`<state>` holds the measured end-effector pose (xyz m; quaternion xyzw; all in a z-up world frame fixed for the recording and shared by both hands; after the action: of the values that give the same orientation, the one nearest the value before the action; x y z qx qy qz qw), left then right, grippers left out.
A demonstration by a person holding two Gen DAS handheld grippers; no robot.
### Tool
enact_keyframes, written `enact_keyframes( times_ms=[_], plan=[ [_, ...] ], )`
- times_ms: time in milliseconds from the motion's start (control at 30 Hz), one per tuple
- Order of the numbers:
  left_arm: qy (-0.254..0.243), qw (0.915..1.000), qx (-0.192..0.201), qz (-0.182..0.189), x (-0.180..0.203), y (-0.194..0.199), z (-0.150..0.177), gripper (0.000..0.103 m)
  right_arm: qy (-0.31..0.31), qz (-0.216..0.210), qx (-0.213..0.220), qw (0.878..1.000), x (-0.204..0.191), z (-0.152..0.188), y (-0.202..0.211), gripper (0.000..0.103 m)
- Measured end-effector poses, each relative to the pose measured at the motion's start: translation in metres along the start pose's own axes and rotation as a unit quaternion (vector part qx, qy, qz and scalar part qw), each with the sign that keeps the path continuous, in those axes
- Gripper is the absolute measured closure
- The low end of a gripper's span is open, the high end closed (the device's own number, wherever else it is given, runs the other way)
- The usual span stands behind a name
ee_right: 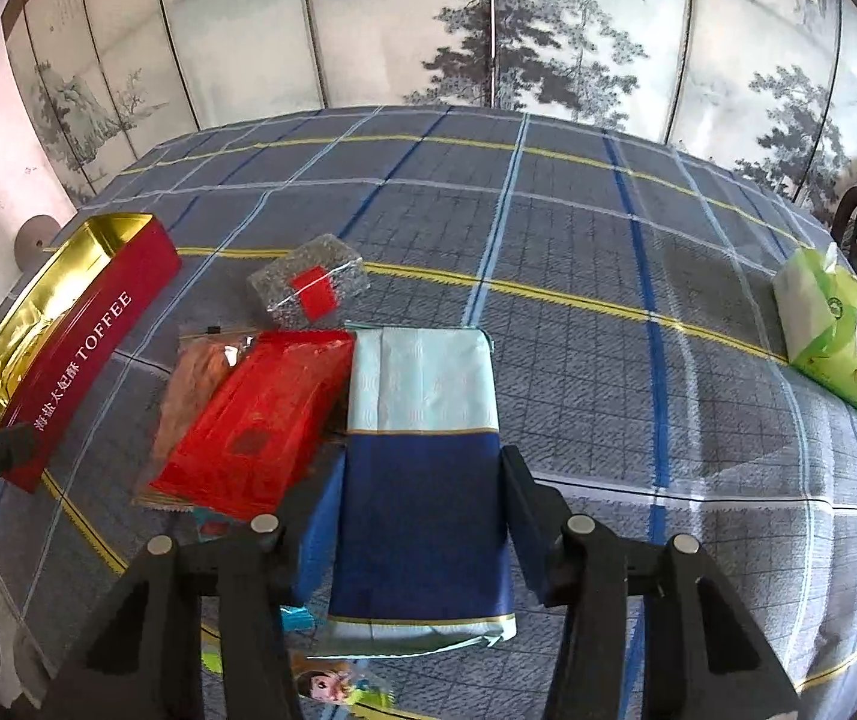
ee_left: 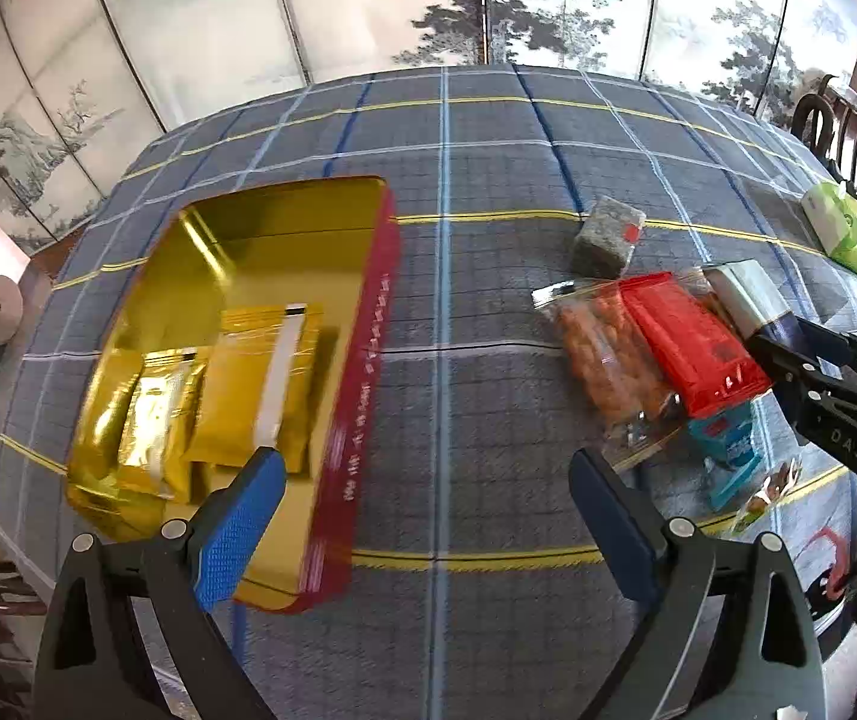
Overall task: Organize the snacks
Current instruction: 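Hold the blue-and-white box in the right gripper while the left gripper grasps the orange peanut bag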
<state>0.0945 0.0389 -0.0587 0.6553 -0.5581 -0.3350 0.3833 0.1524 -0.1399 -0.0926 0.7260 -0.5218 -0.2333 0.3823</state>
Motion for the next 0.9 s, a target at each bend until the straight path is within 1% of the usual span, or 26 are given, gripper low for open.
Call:
enact_keyframes(
  times_ms=[200,333,367,433,500,600,733,900],
  plan=[
    [0.021,0.9993,-0.017,0.027,0.012,-0.010,-0.005,0.009,-0.029,0.038,0.012,0.999,0.028,0.004,0.002,0.053],
    [0.048,0.9971,-0.033,0.048,0.020,-0.021,-0.010,0.009,-0.061,0.050,0.014,0.997,0.051,0.008,-0.003,0.053],
    [0.055,0.9962,-0.041,0.054,0.022,-0.025,-0.011,0.011,-0.063,0.055,0.017,0.996,0.055,0.008,-0.004,0.053],
    [0.066,0.9944,-0.049,0.066,0.025,-0.030,-0.013,0.012,-0.061,0.069,0.016,0.996,0.061,0.011,-0.007,0.053],
    [0.073,0.9935,-0.056,0.068,0.030,-0.036,-0.016,0.013,-0.060,0.074,0.014,0.995,0.064,0.013,-0.010,0.053],
    [0.072,0.9931,-0.061,0.069,0.039,-0.040,-0.020,0.015,-0.069,0.073,0.008,0.995,0.069,0.019,-0.016,0.053],
    [0.082,0.9902,-0.075,0.085,0.049,-0.049,-0.024,0.017,-0.067,0.072,0.014,0.995,0.070,0.024,-0.017,0.052],
    [0.085,0.9896,-0.087,0.076,0.057,-0.063,-0.026,0.023,-0.060,0.075,0.016,0.995,0.069,0.024,-0.017,0.052]
  ],
)
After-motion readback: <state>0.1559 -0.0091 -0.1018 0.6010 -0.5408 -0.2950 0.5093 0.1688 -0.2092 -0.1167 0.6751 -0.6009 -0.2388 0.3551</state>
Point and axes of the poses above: each gripper's, at about its wrist camera, not at the fingertips, and y roughly against the way its jaws point, x to its right, z to its underside, the point moved 5 cm from there along -y, roughly the way its jaws point, and after that the axes turned 9 degrees about y, right-handed, at the moved point
